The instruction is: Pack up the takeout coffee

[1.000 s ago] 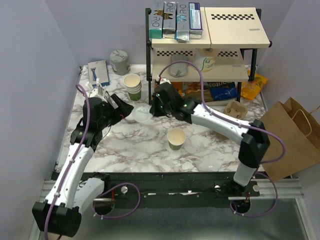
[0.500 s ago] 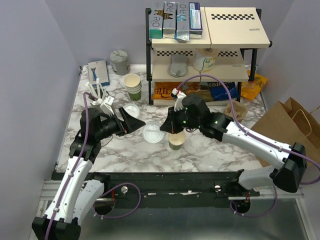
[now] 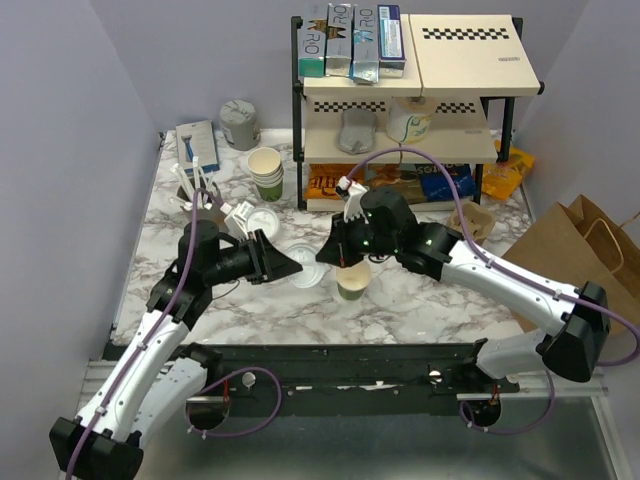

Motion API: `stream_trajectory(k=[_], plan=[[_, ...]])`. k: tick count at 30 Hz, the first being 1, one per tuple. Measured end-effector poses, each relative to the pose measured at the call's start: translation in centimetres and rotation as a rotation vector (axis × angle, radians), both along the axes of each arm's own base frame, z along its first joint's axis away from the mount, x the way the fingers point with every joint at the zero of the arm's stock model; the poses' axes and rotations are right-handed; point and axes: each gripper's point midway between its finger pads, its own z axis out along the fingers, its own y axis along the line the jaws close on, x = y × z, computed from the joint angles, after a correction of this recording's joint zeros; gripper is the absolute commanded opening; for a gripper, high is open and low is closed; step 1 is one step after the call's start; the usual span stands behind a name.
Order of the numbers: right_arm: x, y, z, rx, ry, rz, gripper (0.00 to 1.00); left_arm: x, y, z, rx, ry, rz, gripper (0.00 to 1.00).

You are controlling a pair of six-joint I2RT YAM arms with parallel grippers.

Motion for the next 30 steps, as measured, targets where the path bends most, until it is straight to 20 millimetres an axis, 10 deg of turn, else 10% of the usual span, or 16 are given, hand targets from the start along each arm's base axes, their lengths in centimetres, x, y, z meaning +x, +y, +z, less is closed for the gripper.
stream_trajectory(k=[6, 14, 20, 26, 30], plan=[[0.2, 0.4, -0.7, -0.023, -0.002, 0.01, 0.16, 0.8, 0.0, -2.0, 0.06, 0.071, 0.062, 0.15], [0.7, -0.2, -1.3, -0.069, -0.044, 0.01, 0.68, 1.7, 0.6, -2.4, 0.081, 0.115, 0.146, 0.11], [1.0, -1.0, 0.0, -0.069, -0.244, 0.05, 0.75, 1.9, 0.8, -3.0, 0.111, 0.233, 0.184, 0.05], [-5.8, 1.8, 2.0, -0.064, -0.786, 0.349, 0.78, 1.8, 0.7, -3.4, 0.151, 0.44, 0.224, 0.06], [-5.5, 3.0, 2.8, -0.095, -0.971, 0.399, 0.77, 1.2, 1.3, -2.9, 0.18, 0.534, 0.262, 0.09]])
